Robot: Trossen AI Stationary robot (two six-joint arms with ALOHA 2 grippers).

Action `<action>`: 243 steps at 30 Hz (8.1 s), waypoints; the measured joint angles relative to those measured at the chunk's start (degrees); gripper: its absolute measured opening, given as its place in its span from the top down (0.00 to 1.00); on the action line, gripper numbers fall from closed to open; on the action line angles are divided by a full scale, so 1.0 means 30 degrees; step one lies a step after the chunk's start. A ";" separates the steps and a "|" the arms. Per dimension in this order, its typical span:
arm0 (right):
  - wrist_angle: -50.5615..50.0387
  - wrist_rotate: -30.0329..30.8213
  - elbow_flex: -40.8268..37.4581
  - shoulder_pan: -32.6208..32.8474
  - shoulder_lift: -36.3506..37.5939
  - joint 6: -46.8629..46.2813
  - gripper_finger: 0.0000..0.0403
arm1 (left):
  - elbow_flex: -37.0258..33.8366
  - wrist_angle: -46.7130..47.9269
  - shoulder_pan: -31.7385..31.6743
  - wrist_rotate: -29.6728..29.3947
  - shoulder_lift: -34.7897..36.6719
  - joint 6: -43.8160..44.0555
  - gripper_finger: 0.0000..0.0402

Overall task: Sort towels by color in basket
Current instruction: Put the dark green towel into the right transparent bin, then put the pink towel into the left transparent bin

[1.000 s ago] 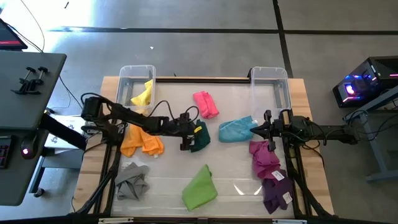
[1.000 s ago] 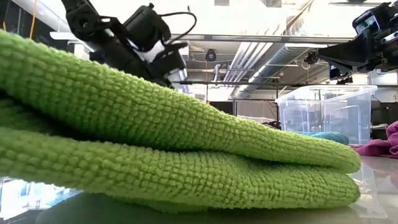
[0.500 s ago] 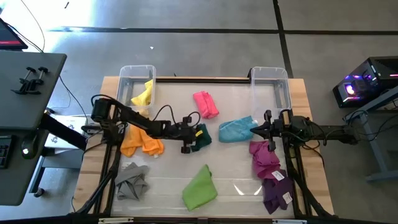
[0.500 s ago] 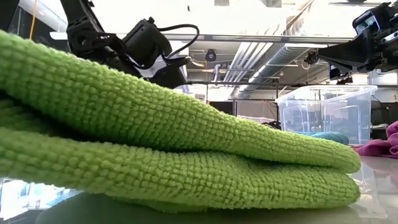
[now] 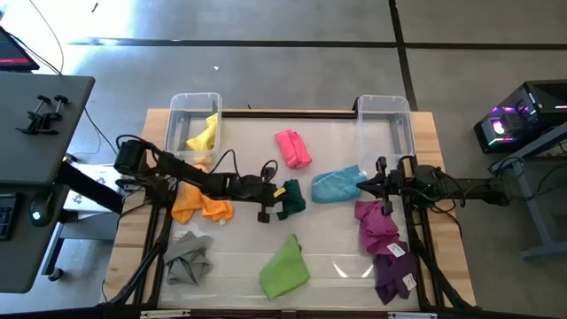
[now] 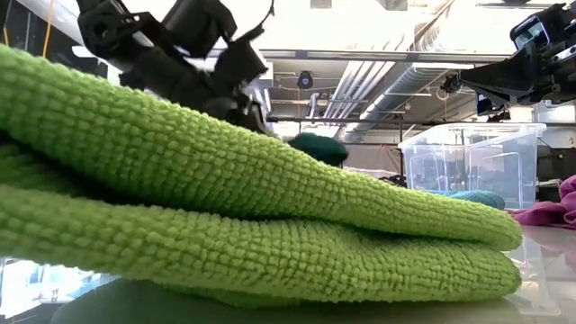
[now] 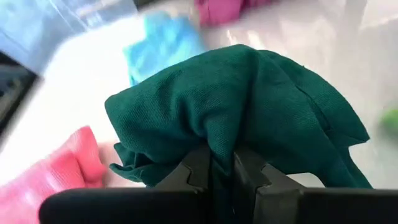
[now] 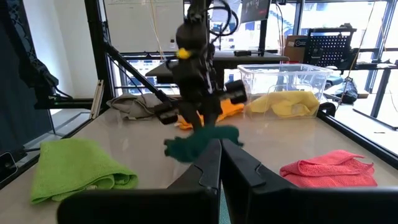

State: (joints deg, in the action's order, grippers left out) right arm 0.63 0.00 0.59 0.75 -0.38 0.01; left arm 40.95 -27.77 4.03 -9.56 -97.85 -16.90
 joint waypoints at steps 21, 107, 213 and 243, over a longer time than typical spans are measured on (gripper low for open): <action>0.5313 -0.0148 -0.0003 0.0016 -0.0050 -0.5671 1.00 | 0.0057 -0.1763 -0.0762 0.0146 0.0215 0.0997 0.95; -2.2066 1.6911 1.8551 -0.7656 -1.7843 -0.7535 0.62 | 0.0758 -0.2273 -0.1273 -0.3286 0.0241 0.0381 0.57; 1.6305 -0.6028 1.4532 -0.2490 -3.4034 -0.0088 0.71 | -0.0423 0.8578 0.2507 -0.6179 0.5193 0.0984 0.95; 1.3589 -0.3319 1.4525 -0.0443 -3.2166 0.2102 0.69 | 0.1854 2.2670 -0.7518 -1.5613 1.6826 1.1422 0.87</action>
State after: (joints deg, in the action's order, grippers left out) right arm 41.40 -9.96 44.16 -0.58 -96.88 6.32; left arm 46.51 40.24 -18.53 -56.40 -47.38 17.36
